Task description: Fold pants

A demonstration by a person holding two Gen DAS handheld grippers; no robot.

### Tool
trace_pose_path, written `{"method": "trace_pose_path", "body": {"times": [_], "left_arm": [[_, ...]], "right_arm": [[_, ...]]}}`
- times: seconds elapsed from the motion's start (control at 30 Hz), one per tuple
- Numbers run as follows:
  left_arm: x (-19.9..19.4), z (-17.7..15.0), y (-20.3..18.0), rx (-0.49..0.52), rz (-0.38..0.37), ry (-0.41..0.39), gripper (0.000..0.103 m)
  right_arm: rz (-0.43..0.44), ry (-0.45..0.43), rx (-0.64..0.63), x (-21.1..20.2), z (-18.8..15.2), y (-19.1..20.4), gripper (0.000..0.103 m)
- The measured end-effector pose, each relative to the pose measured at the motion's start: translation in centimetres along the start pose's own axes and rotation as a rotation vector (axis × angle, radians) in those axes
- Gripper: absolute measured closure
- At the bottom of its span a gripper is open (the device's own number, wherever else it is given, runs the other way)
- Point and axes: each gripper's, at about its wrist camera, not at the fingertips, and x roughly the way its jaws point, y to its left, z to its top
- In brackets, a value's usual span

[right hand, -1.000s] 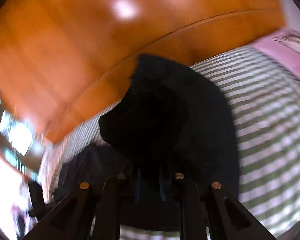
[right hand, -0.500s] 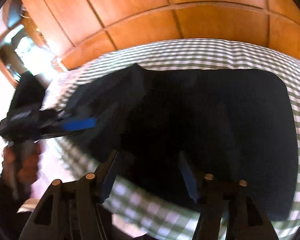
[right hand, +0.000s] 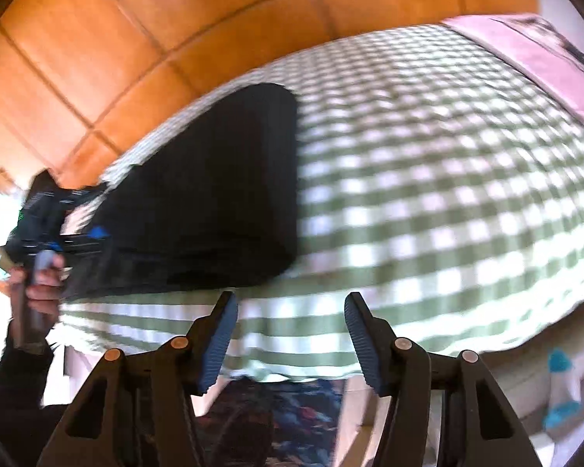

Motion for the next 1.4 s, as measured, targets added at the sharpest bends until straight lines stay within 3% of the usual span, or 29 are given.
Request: {"method": "trace_pose_path", "body": {"times": [0.13, 0.2, 0.23, 0.27, 0.43, 0.53, 0.6, 0.63, 0.7, 0.8, 0.83, 0.97, 1.07, 1.3, 1.4], "left_arm": [[0.8, -0.1, 0.0, 0.004, 0.039, 0.018, 0.045], [1.2, 0.2, 0.2, -0.004, 0.058, 0.017, 0.062], [1.2, 0.2, 0.2, 0.005, 0.065, 0.015, 0.084], [1.2, 0.2, 0.0, 0.024, 0.075, 0.012, 0.092], [-0.7, -0.6, -2.1, 0.162, 0.046, -0.063, 0.092], [-1.5, -1.4, -1.3, 0.172, 0.091, -0.065, 0.092], [-0.2, -2.0, 0.4, 0.163, 0.194, -0.028, 0.092], [0.4, -2.2, 1.3, 0.146, 0.206, -0.009, 0.092], [0.4, -2.1, 1.7, 0.121, 0.175, -0.033, 0.091], [-0.1, -2.4, 0.7, 0.159, 0.178, -0.046, 0.091], [-0.2, -2.6, 0.3, 0.181, 0.191, -0.054, 0.091], [0.6, -3.1, -0.8, 0.226, 0.217, -0.067, 0.09], [1.4, -3.4, -1.6, 0.223, 0.218, -0.087, 0.09], [0.7, -4.3, -2.0, 0.302, 0.286, -0.109, 0.089], [0.7, -5.3, -2.0, 0.308, 0.303, -0.118, 0.088]], "right_arm": [[-0.013, -0.019, 0.016, 2.2, 0.9, 0.3, 0.046], [-0.022, -0.035, 0.015, 2.8, 1.2, 0.8, 0.046], [-0.02, -0.041, 0.018, 3.2, 1.6, 1.1, 0.049], [-0.022, -0.052, 0.022, 3.6, 1.9, 1.3, 0.051], [-0.028, -0.13, 0.084, 3.1, 3.3, 1.1, 0.075], [-0.048, -0.102, 0.083, 3.9, 2.5, 1.0, 0.079], [-0.06, -0.101, 0.052, 4.4, 2.0, 1.2, 0.079], [-0.062, -0.1, 0.048, 4.5, 2.0, 1.2, 0.079], [-0.06, -0.071, 0.037, 4.6, 2.6, 1.3, 0.079], [-0.066, 0.012, -0.027, 3.8, 3.5, 1.3, 0.06], [-0.08, 0.017, -0.046, 3.1, 3.6, 1.3, 0.059], [-0.114, -0.024, -0.075, -0.6, 4.6, 0.7, 0.059], [-0.074, -0.083, -0.114, -1.3, 6.7, 2.5, 0.059], [0.0, -0.139, -0.171, 4.8, 13.5, 7.7, 0.059], [-0.066, -0.073, -0.151, 9.4, 15.5, 7.7, 0.06]]}}
